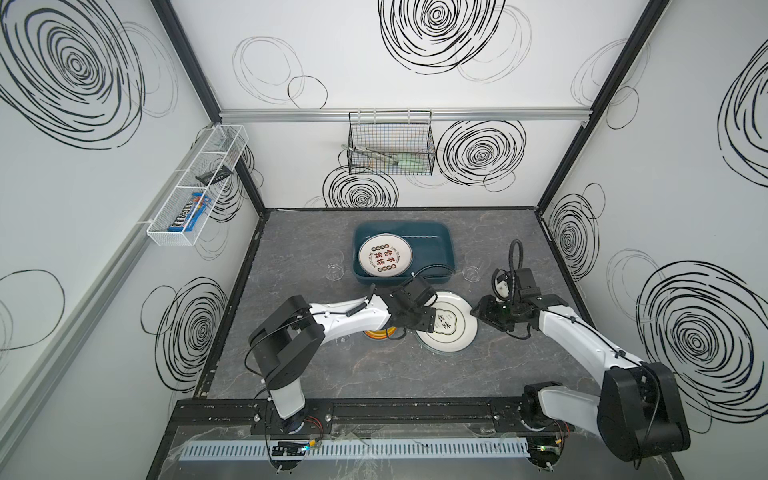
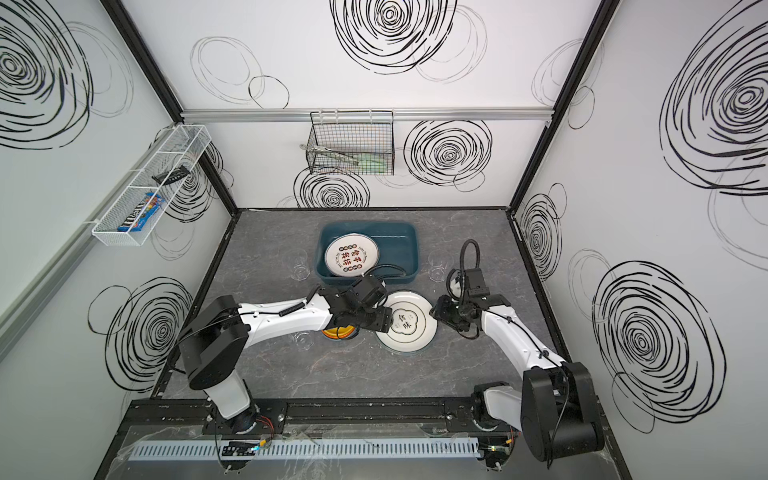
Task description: Place the mixed dishes into the plastic bin
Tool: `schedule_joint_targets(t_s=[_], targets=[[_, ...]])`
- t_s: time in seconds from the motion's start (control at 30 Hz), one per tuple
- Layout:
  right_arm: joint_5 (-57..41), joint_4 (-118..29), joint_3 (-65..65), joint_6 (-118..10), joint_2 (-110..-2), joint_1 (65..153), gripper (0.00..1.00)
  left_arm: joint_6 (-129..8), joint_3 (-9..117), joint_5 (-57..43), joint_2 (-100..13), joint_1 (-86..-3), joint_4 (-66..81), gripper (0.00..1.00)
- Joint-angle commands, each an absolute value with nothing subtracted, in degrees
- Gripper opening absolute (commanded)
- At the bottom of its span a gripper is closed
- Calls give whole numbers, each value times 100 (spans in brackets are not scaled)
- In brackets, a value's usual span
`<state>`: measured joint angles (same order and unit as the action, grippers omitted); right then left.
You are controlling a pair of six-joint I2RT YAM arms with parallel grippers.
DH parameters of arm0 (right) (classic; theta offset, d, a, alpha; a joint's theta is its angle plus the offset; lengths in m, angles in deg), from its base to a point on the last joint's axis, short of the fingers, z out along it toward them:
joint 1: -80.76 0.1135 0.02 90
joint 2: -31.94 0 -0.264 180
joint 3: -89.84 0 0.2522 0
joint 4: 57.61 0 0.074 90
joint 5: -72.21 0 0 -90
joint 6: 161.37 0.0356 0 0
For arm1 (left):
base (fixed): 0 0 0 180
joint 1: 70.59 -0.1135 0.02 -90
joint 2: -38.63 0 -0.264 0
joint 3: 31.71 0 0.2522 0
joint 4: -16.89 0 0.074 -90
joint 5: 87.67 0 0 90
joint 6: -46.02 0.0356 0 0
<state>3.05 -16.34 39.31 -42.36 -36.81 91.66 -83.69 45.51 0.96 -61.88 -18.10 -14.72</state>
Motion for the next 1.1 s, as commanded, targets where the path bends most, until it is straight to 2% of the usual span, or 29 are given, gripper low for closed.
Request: schedule_joint_targets(t_s=[0.0,0.7,1.07], targets=[[366,-1643,3987,-4299,-3715,9146,49,-8433,4604,162,-6304,-1786,-1322,75],[412,-1678,4022,-4314,-3758,9139,47,-8424,4742,136,-6350,-1725,-1361,68],[429,-1683,4022,-4323,-3809,9143,45,-8320,4894,199,-6415,-1689,-1516,61]])
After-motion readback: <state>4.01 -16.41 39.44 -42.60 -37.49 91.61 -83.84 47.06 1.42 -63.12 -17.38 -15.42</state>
